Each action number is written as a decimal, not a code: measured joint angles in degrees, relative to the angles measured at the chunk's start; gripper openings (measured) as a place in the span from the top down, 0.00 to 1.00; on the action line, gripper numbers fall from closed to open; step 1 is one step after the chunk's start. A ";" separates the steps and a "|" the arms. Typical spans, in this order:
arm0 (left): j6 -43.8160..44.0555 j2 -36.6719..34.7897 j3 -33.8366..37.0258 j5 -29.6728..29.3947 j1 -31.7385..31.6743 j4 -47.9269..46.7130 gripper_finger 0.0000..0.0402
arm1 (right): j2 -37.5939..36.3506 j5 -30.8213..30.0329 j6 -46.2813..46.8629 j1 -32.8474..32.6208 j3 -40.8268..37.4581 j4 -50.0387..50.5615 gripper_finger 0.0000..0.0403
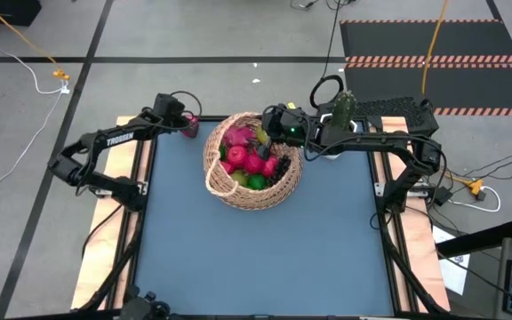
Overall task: Build produce basket
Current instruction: Put the apple into the brown basket
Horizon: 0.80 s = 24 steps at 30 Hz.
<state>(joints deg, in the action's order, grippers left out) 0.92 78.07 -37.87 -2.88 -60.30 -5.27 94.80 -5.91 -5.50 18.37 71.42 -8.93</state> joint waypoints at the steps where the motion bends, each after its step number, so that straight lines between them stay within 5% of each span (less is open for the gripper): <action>1: -0.43 0.58 0.00 0.51 -0.19 0.32 0.76 | 0.00 0.00 0.29 0.00 0.01 -0.03 0.03; 24: -9.48 4.41 0.00 6.23 0.00 6.00 0.76 | -0.77 -0.02 4.60 -0.48 0.04 -1.34 0.03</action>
<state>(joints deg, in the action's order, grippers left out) -8.56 82.48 -37.87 3.36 -60.30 0.73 94.04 -5.93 -0.90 17.89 71.46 -10.27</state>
